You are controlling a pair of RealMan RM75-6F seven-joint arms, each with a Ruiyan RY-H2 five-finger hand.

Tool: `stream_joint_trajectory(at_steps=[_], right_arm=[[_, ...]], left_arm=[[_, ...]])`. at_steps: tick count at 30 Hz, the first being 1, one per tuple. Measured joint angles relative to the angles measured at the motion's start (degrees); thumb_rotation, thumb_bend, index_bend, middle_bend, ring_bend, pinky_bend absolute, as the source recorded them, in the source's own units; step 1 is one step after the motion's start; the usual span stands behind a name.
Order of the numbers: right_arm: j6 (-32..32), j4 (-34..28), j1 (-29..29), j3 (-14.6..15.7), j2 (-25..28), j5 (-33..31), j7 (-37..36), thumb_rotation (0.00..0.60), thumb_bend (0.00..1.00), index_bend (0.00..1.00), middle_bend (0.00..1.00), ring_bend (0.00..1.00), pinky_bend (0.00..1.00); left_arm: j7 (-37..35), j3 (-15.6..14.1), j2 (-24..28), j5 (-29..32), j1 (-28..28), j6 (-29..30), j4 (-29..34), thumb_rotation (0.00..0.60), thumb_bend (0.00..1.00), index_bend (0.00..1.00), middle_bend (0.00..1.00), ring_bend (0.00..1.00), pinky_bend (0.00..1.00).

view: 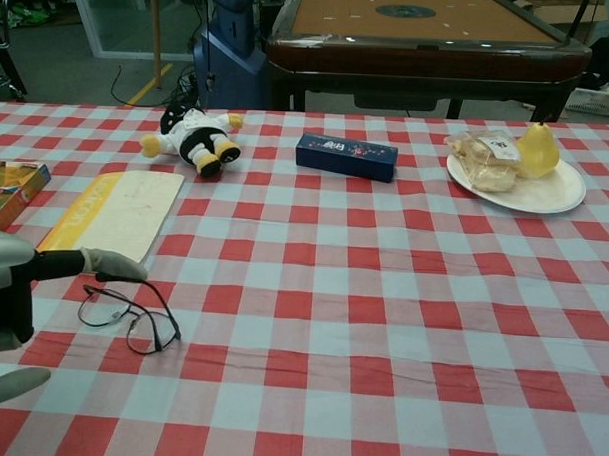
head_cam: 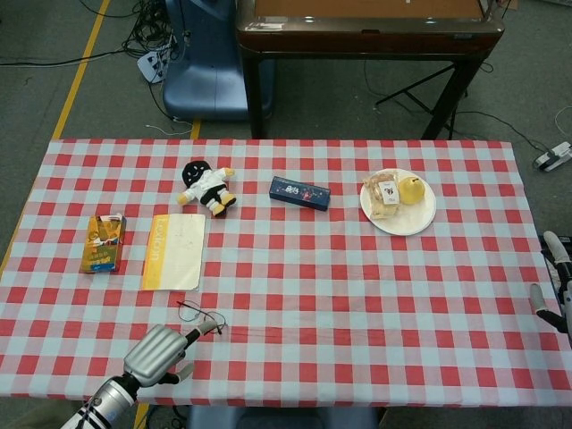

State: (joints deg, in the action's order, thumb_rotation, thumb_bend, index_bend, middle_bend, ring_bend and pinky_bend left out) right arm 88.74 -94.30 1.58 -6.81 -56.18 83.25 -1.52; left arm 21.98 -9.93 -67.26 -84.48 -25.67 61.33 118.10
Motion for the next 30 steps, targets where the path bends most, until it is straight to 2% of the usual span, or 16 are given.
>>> stream_joint_trajectory(at_steps=[4,7,10,16,18,22,25,30], right_arm=[[-0.13,-0.10,0.00,0.03,-0.04,-0.15,0.14,0.600,0.41,0.00,0.28,0.20,0.18],[-0.21,-0.06,-0.01,0.06,-0.08,-0.25,0.18,0.600,0.41,0.00,0.28,0.20,0.18],[-0.26,-0.01,-0.01,0.01,-0.09,-0.41,0.16,0.600,0.41,0.00,0.28,0.20,0.18],[-0.63,0.03,0.22,0.01,-0.15,-0.41,0.28,0.600,0.41,0.00,0.28,0.20,0.18],[-0.72,0.03,0.27,0.00,-0.19,-0.47,0.36,0.600,0.41,0.00,0.28,0.20,0.18],[-1.02,0.09,0.43,-0.01,-0.32,-0.59,0.47,0.600,0.41,0.00,0.28,0.20,0.18],[-1.20,0.07,0.56,-0.01,-0.37,-0.61,0.62,0.600,0.41,0.00,0.28,0.20,0.18],[-1.41,-0.04,0.62,0.01,-0.34,-0.77,0.83,0.600,0.41,0.00,0.28,0.20,0.18]], left_arm=[[-2.13,0.05,0.97,-0.23,-1.08,-2.34,0.42,0.600,0.41,0.15,1.00,0.94,0.97],[-2.12,0.95,0.77,0.60,-1.32,-2.55,-0.09,0.600,0.49,0.13,1.00,0.94,0.97],[-1.55,1.59,0.47,1.26,-0.96,-1.66,-0.39,0.600,0.55,0.10,1.00,0.94,0.97],[-2.37,3.67,0.07,1.79,0.27,1.95,-0.96,0.600,0.57,0.05,1.00,0.94,0.97],[-3.74,3.96,0.42,1.03,0.54,2.56,-0.82,0.600,0.64,0.05,1.00,0.95,0.97],[-7.67,3.51,1.13,-3.25,0.70,2.92,-0.58,0.600,0.77,0.07,1.00,0.96,0.97],[-10.64,2.53,1.56,-8.23,0.51,2.75,-0.78,0.600,0.78,0.11,1.00,0.96,0.97],[-13.29,0.37,2.02,-14.48,-0.57,0.39,-0.99,0.600,0.78,0.12,1.00,0.96,0.97]])
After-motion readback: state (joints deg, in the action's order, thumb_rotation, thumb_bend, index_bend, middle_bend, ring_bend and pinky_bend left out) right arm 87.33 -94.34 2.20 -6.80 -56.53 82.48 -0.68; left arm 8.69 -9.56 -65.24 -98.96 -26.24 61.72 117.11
